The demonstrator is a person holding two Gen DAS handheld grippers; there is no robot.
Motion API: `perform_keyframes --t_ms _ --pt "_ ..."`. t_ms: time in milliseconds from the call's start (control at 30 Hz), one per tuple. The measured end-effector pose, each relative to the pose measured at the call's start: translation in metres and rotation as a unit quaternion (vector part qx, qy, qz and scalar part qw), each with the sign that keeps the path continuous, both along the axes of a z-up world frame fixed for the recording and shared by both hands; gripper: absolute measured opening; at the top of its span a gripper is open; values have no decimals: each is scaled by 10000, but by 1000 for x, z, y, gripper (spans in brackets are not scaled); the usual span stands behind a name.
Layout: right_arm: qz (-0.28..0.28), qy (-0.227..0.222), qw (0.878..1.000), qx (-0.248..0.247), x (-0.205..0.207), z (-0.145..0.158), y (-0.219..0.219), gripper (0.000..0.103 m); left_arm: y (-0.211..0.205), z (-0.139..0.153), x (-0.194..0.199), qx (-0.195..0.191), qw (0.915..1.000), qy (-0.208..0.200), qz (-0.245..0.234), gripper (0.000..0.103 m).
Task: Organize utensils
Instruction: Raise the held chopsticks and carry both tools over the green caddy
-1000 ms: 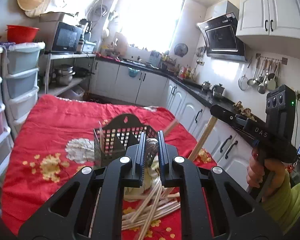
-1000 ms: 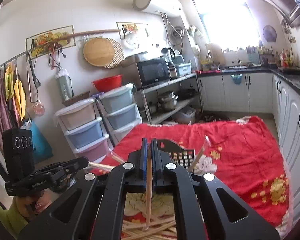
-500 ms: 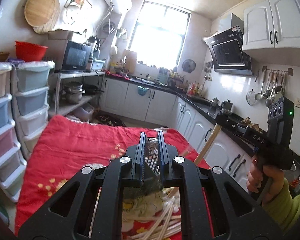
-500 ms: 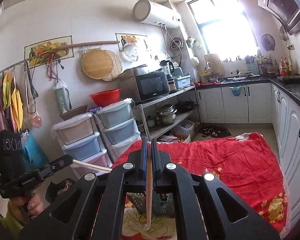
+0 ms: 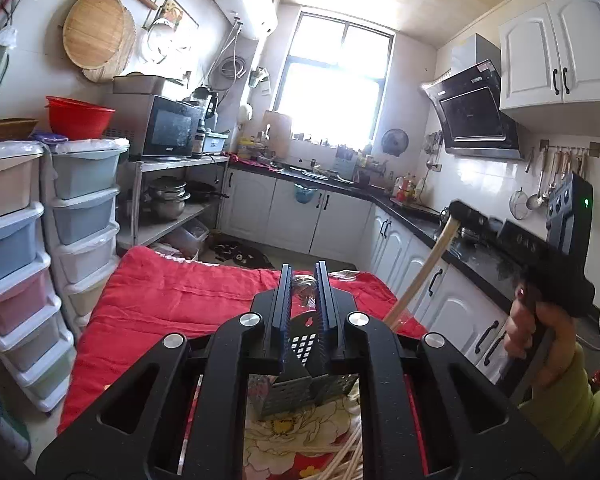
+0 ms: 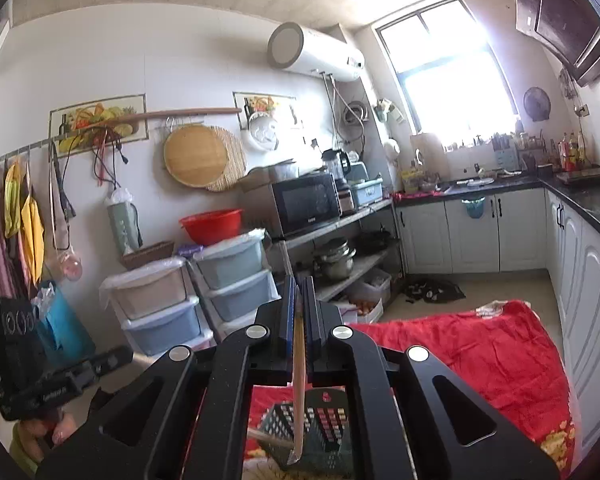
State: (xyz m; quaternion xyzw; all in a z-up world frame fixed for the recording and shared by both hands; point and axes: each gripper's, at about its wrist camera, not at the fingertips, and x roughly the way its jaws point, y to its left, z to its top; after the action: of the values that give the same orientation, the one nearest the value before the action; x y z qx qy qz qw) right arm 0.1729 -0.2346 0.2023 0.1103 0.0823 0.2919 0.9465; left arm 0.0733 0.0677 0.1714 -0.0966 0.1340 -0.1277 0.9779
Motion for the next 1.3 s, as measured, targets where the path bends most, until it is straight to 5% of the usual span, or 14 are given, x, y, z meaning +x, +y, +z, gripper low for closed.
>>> perform_keyframes --t_ms 333,1300 --pt "-118 56 9999 96 26 -4 9 4 6 -10 -2 85 9996 242 65 7" --pt "-507 311 9981 -129 78 -75 40 4 -5 -57 38 87 9942 1059 -134 8"
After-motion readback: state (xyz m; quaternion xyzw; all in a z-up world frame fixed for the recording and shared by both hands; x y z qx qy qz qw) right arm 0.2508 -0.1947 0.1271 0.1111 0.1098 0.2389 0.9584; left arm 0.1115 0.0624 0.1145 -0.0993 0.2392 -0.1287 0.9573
